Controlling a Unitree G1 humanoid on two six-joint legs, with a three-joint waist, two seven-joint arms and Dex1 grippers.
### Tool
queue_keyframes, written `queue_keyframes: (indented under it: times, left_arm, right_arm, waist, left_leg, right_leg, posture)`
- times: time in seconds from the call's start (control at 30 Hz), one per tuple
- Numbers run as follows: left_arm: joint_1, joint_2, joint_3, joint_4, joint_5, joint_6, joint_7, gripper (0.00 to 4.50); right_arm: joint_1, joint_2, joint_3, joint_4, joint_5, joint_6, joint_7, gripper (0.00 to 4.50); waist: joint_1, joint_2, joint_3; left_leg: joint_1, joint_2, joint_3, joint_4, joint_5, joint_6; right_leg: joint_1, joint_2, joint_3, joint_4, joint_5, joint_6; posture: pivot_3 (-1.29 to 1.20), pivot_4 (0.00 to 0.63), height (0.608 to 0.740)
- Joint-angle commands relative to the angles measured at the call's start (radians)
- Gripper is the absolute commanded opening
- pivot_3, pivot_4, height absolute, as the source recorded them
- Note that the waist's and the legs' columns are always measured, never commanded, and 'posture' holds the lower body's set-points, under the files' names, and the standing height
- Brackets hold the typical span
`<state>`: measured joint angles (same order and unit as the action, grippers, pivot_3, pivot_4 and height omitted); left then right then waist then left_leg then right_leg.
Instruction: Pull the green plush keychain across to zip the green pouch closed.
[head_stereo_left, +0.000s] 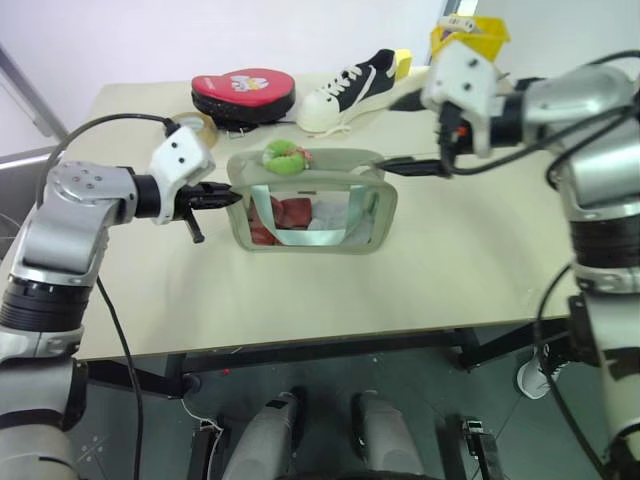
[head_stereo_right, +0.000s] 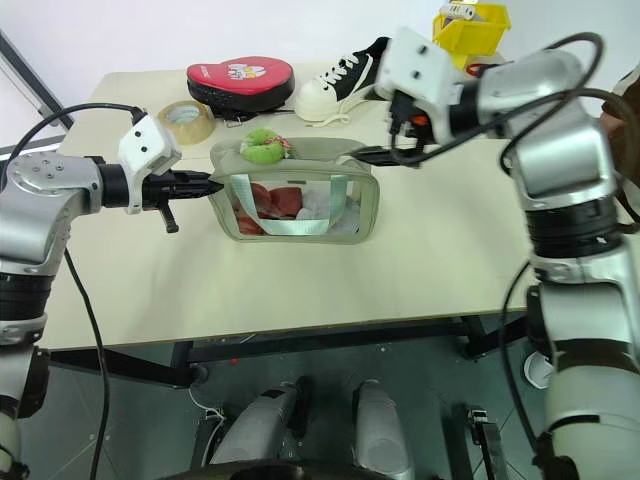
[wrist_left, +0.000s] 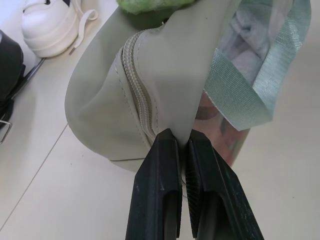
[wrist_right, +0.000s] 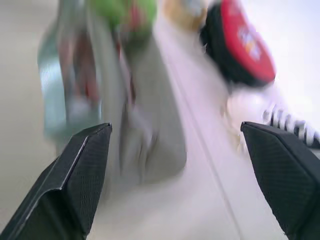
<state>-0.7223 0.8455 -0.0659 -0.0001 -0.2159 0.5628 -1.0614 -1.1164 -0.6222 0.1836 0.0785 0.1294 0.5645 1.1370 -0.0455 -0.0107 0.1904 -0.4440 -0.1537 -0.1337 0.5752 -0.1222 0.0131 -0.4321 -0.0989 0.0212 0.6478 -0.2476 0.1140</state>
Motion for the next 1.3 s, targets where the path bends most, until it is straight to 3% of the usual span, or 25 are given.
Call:
queue_keyframes:
  times: [0.03,0.27,0.33,0.57,0.87,1.0,1.1,1.2,1.3]
  left_arm:
    - [-0.02,-0.002,-0.005,-0.018,0.006,-0.004,0.004,0.0]
    - [-0.008,0.003,0.001,-0.032,0.006,0.005,0.002,0.0]
    - [-0.006,0.006,0.001,-0.03,0.008,0.003,0.001,0.0]
    - [-0.011,-0.001,-0.003,-0.016,0.012,-0.002,0.002,0.0]
    - [-0.016,-0.004,-0.009,-0.01,0.013,-0.005,-0.008,0.0]
    - [-0.012,0.0,-0.011,-0.008,0.019,-0.005,-0.008,0.0]
    - [-0.013,0.002,-0.01,-0.008,0.015,0.0,-0.008,0.0]
    - [-0.016,0.001,-0.015,-0.001,0.017,-0.003,-0.008,0.0]
    - [-0.024,-0.004,-0.024,0.008,0.019,-0.007,-0.008,0.0]
  right_arm:
    - [-0.014,0.167,0.056,-0.054,0.022,0.026,-0.094,4.44]
    - [-0.018,0.277,0.104,0.059,-0.025,-0.025,-0.176,4.44]
    - [-0.029,0.283,0.104,0.092,-0.034,-0.034,-0.188,3.63]
    - [-0.046,0.261,0.106,0.124,-0.066,-0.061,-0.184,0.07]
    - [-0.055,0.045,0.026,0.094,-0.146,-0.063,-0.243,0.07]
    - [0.077,-0.169,0.006,0.094,-0.265,-0.143,-0.304,0.07]
    - [0.167,-0.242,-0.013,0.111,-0.309,-0.172,-0.361,0.07]
    - [0.268,-0.225,-0.034,0.128,-0.307,-0.168,-0.429,0.07]
    - [0.382,-0.1,-0.067,0.128,-0.217,-0.107,-0.46,0.07]
  waist:
    - [0.0,0.0,0.0]
    - [0.029,0.0,0.0]
    - [0.028,0.0,0.0]
    - [0.025,0.0,0.0]
    - [0.031,0.0,0.0]
    - [0.038,0.0,0.0]
    - [0.033,0.0,0.0]
    - [0.025,0.0,0.0]
    - [0.027,-0.001,-0.001]
  left_leg:
    - [0.0,0.0,0.0,0.0,0.0,0.0]
    - [-0.001,-0.003,-0.001,0.0,0.0,-0.001]
    - [0.0,-0.003,-0.001,0.001,0.001,-0.001]
    - [0.0,-0.001,-0.001,0.0,0.001,-0.002]
    - [0.0,-0.001,-0.001,0.0,0.001,-0.002]
    - [0.0,-0.001,-0.001,0.0,0.001,-0.002]
    - [0.0,-0.001,0.001,0.0,0.001,-0.001]
    - [0.0,0.0,0.001,0.0,0.001,-0.001]
    - [0.001,0.001,0.001,0.0,0.001,-0.001]
  right_leg:
    - [-0.001,0.0,0.0,0.001,0.0,0.0]
    - [-0.004,0.002,-0.002,0.0,0.002,0.003]
    - [-0.003,0.002,-0.001,0.0,0.002,0.002]
    - [-0.002,0.002,-0.001,0.002,0.003,0.002]
    - [-0.001,0.001,-0.002,0.001,0.002,0.002]
    - [0.0,0.001,-0.002,-0.001,0.001,0.0]
    - [0.0,0.0,-0.001,-0.001,0.0,-0.001]
    - [0.0,0.0,0.001,0.0,0.0,-0.002]
    - [0.001,0.001,0.001,0.0,0.0,-0.002]
  posture:
    - [0.0,0.15,0.74]
    - [0.0,0.15,0.74]
    - [0.0,0.15,0.74]
    - [0.0,0.15,0.74]
    - [0.0,0.15,0.74]
    - [0.0,0.15,0.74]
    - [0.0,0.15,0.74]
    - [0.0,0.15,0.74]
    - [0.0,0.15,0.74]
